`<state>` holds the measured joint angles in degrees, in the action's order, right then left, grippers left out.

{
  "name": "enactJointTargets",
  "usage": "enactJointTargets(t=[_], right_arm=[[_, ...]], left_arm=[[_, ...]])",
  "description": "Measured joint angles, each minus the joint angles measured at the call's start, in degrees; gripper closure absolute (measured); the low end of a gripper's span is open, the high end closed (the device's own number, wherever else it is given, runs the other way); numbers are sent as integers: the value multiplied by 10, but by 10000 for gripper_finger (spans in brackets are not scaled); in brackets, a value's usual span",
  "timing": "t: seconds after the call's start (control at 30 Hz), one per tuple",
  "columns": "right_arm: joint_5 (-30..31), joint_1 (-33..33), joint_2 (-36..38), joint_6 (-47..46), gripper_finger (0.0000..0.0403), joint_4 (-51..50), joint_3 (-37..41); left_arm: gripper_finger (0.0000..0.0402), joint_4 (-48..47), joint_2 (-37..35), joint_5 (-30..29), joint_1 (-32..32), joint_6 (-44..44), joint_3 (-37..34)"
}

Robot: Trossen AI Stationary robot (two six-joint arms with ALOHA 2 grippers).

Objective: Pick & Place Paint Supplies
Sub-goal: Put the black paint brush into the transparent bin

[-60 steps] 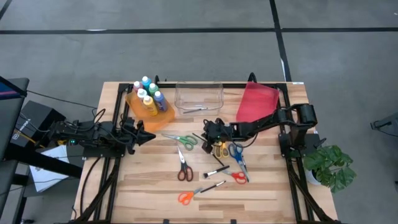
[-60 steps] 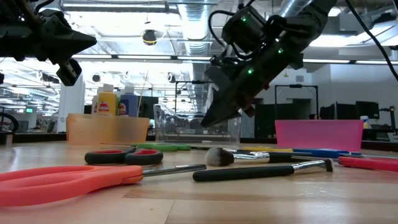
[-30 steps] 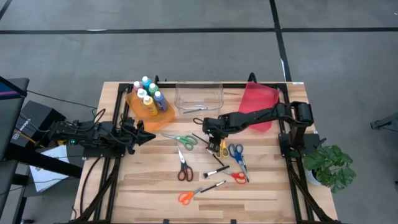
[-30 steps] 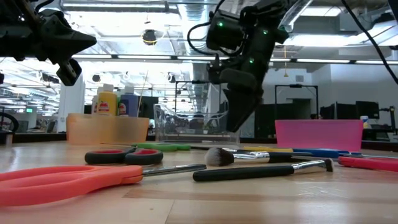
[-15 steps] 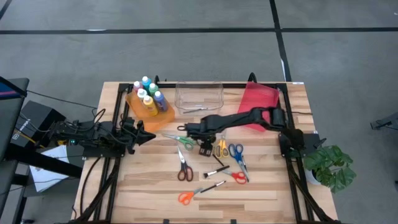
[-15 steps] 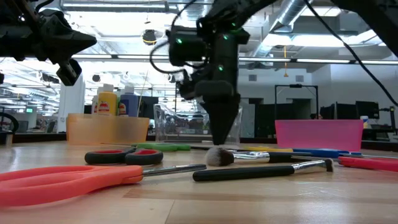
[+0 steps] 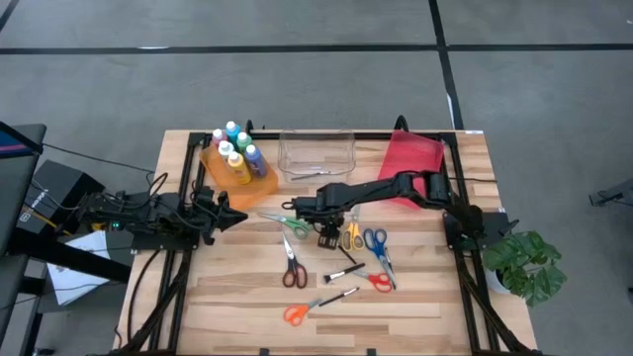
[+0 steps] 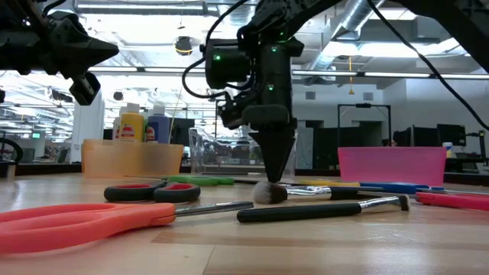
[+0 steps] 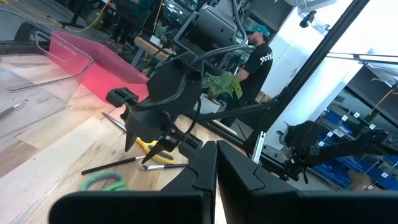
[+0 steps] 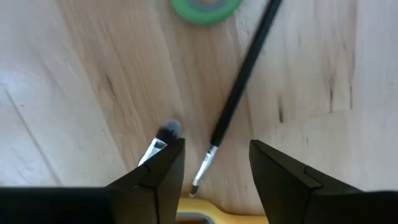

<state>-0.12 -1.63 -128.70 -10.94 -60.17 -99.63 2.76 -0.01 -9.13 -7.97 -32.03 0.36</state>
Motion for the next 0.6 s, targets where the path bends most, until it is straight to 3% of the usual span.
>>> enactJointTargets(t=[0.4,0.6], right_arm=[[-9,0,6,2,238,37,59],[-16,-10,5,-6,331,34,61]], left_arm=[[396,0,0,0,0,0,0],[396,0,0,0,0,0,0]])
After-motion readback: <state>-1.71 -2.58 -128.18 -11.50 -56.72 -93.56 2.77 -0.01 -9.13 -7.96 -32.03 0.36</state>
